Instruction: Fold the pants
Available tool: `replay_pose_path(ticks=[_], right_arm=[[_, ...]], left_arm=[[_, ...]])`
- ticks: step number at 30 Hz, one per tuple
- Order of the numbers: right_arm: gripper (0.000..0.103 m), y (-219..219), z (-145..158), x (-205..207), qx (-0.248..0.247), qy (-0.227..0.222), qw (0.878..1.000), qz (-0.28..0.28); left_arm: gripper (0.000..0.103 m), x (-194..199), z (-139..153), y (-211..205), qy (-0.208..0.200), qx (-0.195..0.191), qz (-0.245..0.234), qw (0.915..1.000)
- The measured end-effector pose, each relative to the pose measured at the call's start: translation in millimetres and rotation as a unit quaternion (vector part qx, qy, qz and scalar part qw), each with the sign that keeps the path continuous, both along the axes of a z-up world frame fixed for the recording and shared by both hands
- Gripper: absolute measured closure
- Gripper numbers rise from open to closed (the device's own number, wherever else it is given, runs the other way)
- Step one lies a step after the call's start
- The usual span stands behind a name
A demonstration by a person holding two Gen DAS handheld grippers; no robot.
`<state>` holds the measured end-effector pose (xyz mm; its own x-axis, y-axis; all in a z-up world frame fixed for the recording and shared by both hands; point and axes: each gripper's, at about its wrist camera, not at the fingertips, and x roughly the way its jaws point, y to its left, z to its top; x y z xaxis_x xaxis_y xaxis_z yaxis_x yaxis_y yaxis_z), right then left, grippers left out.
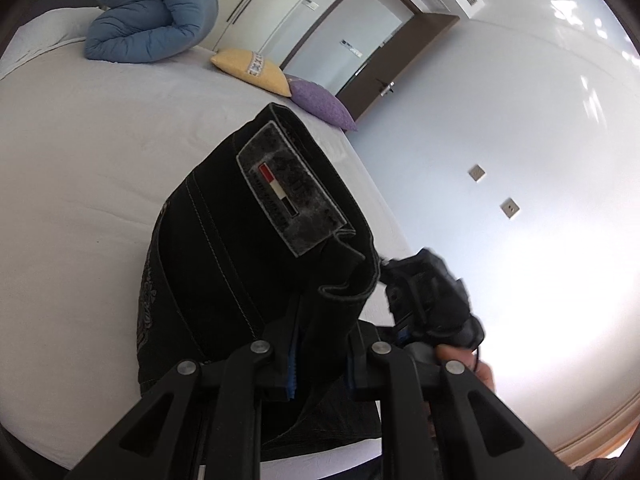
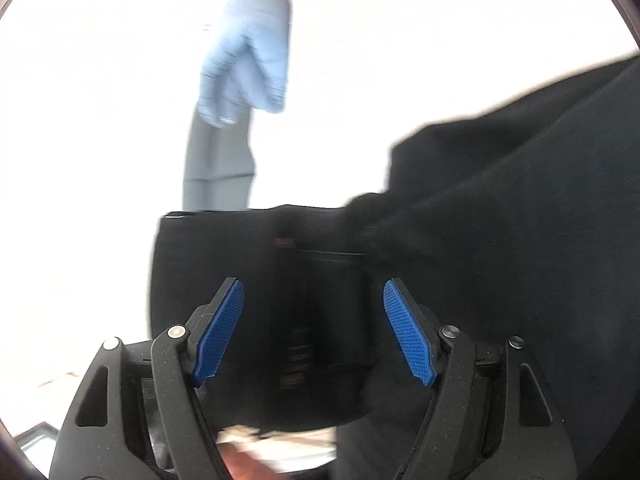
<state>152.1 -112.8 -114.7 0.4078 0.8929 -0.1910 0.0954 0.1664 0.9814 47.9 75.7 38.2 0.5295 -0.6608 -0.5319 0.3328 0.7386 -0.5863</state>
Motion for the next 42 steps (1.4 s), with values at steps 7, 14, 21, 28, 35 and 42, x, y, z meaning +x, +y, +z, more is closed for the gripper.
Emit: replay_pose_path(ticks=[7, 14, 21, 28, 35, 42], right_arm=[[0.029, -8, 44, -14, -0.109, -0.059, 0.992, 0.023], [0.039, -23, -3, -33, -0.181, 0.022, 0.983, 0.018], [0.086, -37, -13, -48, -0.235, 0.0, 0.972, 0.021], [0.089, -78, 9, -59, -0.251, -0.023, 0.968, -0.002], [0.089, -91, -38, -60, -0.241, 0.019, 0.97, -0.007], [0.085, -113, -58, -74, -0.166, 0.038, 0.985, -0.04]], left_arm=[[0.086, -18, -16, -69, -0.013, 0.087, -0.066, 0.9939], [0.086, -40, -48, -113, -0.01, 0.175, -0.108, 0.9786], [0.086, -53, -59, -142, -0.018, 0.216, -0.14, 0.9661], [0.086, -59, -54, -163, -0.041, 0.229, -0.163, 0.9588], [0.077, -63, -96, -178, -0.002, 0.246, -0.188, 0.9509], [0.039, -68, -87, -158, 0.013, 0.192, -0.192, 0.9623]])
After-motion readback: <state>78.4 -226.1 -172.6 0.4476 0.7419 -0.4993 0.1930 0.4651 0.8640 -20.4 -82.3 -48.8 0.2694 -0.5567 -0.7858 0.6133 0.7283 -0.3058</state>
